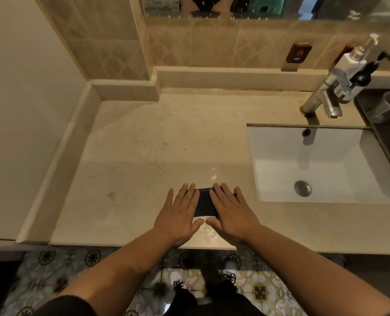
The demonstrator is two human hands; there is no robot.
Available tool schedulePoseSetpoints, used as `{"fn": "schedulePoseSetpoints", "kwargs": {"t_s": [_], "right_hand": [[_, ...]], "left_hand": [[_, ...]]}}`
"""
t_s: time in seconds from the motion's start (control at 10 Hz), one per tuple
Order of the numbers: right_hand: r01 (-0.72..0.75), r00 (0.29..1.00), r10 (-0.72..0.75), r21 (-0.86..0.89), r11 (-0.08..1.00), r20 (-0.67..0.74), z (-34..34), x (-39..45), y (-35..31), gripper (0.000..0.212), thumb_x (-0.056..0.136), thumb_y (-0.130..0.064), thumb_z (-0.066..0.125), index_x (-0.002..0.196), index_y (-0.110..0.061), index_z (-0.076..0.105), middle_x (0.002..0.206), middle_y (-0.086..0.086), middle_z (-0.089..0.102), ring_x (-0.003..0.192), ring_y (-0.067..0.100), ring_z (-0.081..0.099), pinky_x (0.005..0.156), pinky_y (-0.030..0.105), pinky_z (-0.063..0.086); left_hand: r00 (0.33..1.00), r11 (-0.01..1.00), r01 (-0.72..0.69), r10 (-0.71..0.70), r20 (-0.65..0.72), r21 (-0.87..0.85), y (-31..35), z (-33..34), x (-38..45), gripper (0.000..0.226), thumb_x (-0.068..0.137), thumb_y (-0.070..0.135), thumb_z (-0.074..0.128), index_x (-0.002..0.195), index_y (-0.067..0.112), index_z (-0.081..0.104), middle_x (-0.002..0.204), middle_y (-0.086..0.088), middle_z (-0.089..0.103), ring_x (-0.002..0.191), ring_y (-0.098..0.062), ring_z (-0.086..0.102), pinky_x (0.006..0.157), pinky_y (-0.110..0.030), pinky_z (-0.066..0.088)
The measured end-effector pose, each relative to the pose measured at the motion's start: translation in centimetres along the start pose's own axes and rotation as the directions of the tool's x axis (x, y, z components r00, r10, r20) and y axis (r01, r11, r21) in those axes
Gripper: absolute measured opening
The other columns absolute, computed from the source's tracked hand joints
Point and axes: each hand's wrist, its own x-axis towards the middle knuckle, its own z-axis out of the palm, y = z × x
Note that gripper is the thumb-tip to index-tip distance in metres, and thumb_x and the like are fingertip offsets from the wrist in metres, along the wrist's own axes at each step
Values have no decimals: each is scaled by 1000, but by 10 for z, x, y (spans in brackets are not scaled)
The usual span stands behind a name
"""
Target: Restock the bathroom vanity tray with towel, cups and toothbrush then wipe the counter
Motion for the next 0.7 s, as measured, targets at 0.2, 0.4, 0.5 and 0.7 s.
{"fn": "schedulePoseSetpoints", "kwargs": {"t_s": [0.2,0.4,0.5,0.7], "right_hand": [[29,999,-28,-61,998,17,8,-1,7,84,91,-68,10,154,-15,-2,163,9,-1,148,28,-5,117,55,-6],[15,997,-10,-65,998,73,0,-2,3,83,91,-69,11,153,-17,-9,162,7,-10,147,27,-14,116,54,-11],[20,991,-12,-57,998,134,-11,2,4,89,87,-75,7,153,-18,-7,162,6,-9,148,26,-13,115,54,-13],[-120,983,114,-35,992,-141,-84,38,16,83,90,-72,7,154,-21,-2,163,4,-6,148,24,-10,117,53,-9]], "left_hand": [[998,998,50,-50,29,26,2,10,-1,82,94,66,5,155,14,-11,159,-5,-22,136,-21,-40,108,-44,-29],[993,997,74,-72,96,-25,5,-3,-2,81,95,64,9,153,15,-16,159,-4,-25,142,-22,-32,113,-46,-22],[982,996,70,-59,180,-55,4,-16,0,85,92,67,15,154,17,-13,162,-4,-21,146,-21,-25,114,-47,-16],[970,972,235,-235,-66,-1,-34,-79,30,83,94,67,16,156,17,-7,163,-4,-17,148,-22,-19,114,-46,-15]]}}
